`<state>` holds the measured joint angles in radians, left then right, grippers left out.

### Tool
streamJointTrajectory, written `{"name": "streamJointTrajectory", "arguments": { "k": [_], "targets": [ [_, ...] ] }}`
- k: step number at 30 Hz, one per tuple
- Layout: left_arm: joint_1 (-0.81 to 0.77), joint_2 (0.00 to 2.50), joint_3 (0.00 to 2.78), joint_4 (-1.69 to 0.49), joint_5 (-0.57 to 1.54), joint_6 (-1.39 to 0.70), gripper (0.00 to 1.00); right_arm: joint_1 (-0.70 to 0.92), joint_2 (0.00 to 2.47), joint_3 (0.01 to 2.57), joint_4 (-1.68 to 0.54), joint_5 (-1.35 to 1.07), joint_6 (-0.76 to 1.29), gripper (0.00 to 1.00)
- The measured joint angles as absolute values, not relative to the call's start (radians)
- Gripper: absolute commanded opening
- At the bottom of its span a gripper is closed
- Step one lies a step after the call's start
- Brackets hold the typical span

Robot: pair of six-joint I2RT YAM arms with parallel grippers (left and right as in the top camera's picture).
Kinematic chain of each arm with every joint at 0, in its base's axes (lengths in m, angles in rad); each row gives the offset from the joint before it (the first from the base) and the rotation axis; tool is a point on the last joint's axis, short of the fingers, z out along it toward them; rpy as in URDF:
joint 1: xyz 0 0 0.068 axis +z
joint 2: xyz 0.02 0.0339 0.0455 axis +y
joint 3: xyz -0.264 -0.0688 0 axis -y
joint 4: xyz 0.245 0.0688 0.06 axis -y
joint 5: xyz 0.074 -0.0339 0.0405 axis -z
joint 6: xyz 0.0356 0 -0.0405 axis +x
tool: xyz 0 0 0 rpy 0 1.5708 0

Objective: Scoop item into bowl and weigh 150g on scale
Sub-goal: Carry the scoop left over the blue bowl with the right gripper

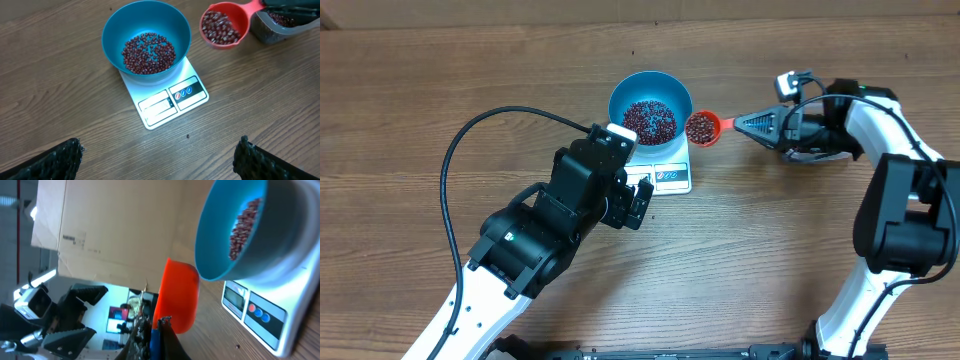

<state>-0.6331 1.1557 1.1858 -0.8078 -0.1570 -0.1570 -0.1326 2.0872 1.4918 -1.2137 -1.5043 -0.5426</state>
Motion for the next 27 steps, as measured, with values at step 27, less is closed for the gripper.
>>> {"name": "streamJointTrajectory", "arguments": {
  "k": [27],
  "targets": [
    [-0.633, 1.156, 1.186, -0.808, -0.157, -0.157, 1.0, 0.023, 2.088, 1.484, -0.717, -1.536, -0.159, 0.04]
  ]
}}
